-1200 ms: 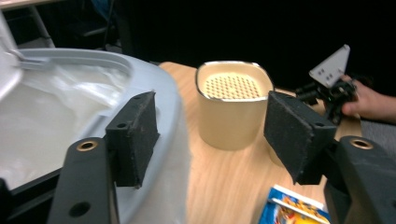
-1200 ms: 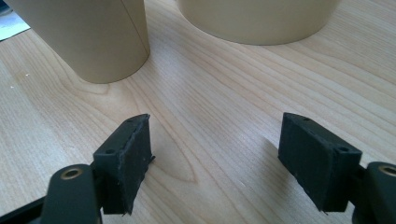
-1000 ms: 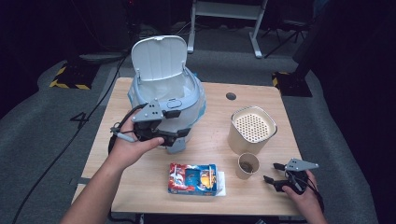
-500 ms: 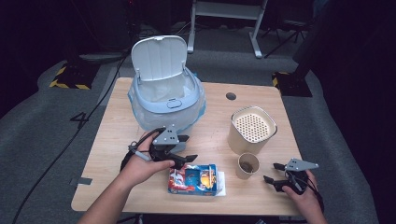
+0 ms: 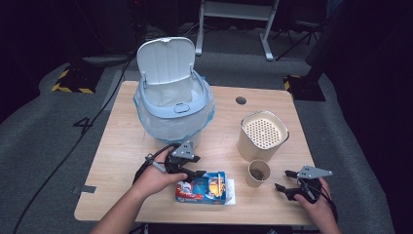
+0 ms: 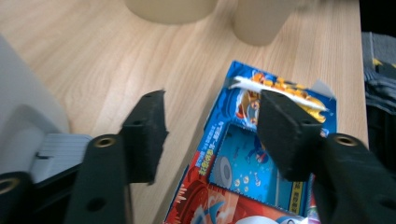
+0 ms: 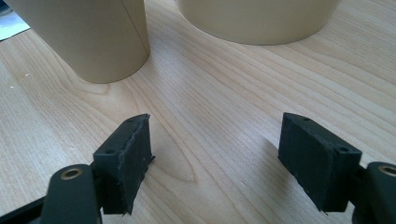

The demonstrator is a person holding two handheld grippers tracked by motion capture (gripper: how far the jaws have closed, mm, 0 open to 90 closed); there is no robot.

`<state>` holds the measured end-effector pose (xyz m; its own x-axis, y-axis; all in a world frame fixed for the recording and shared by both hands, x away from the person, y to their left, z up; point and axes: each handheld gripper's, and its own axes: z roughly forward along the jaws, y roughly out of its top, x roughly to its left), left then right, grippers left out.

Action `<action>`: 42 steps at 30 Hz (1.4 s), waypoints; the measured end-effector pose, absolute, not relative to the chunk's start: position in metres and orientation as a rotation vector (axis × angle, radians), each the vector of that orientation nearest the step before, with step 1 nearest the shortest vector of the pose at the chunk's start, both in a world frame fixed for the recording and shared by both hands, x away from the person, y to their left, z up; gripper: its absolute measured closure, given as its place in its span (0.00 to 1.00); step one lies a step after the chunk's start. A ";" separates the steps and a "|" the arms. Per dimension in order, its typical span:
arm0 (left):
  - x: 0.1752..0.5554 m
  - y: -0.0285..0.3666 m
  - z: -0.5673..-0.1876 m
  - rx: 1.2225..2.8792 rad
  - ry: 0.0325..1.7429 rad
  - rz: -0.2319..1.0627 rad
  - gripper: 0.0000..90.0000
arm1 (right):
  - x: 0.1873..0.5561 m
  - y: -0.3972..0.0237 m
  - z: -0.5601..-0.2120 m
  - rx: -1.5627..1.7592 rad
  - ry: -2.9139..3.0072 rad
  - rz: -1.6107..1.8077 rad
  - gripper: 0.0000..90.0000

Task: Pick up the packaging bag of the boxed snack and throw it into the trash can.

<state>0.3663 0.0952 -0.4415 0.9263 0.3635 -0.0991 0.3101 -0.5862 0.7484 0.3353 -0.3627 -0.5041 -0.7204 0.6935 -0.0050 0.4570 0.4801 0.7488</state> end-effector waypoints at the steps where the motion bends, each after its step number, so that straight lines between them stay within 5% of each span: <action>1: 0.368 0.094 -0.444 2.245 0.471 0.074 0.52 | 0.335 -0.363 -0.504 0.974 2.423 1.088 0.29; 25: 0.372 0.070 -0.472 2.538 0.428 0.055 0.73 | 0.335 -0.363 -0.504 0.974 2.423 1.088 0.29; 42: 0.369 0.093 -0.439 2.319 0.483 0.090 0.84 | 0.335 -0.363 -0.504 0.974 2.423 1.088 0.29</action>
